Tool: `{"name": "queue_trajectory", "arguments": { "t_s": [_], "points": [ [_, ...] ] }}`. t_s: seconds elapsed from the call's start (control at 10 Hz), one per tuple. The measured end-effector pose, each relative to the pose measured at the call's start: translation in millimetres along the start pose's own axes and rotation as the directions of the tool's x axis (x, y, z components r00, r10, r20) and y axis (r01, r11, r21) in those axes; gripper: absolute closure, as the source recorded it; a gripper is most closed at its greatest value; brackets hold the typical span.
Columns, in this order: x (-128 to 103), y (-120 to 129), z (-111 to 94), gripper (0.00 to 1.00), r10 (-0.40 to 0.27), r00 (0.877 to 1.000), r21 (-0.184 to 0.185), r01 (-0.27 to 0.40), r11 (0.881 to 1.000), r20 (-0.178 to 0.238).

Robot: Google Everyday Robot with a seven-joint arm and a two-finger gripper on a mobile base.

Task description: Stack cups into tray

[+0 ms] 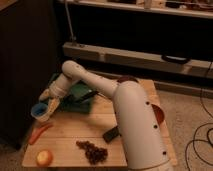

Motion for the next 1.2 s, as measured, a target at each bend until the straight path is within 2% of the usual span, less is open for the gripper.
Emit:
{"name": "queue_trajectory", "arguments": {
  "t_s": [0.6, 0.8, 0.9, 1.1, 1.2],
  "points": [
    [15, -4, 23, 0.32, 0.008, 1.0, -0.035, -0.008, 0.999, 0.006],
    [12, -7, 34, 0.33, 0.01, 1.0, -0.051, -0.01, 0.999, -0.001],
    [9, -8, 38, 0.37, 0.008, 1.0, -0.058, -0.008, 0.998, -0.002],
    [7, -8, 46, 0.58, 0.005, 1.0, -0.078, -0.006, 0.997, -0.006],
    [6, -9, 48, 0.65, 0.005, 1.0, -0.081, -0.006, 0.997, -0.006]
  ]
}}
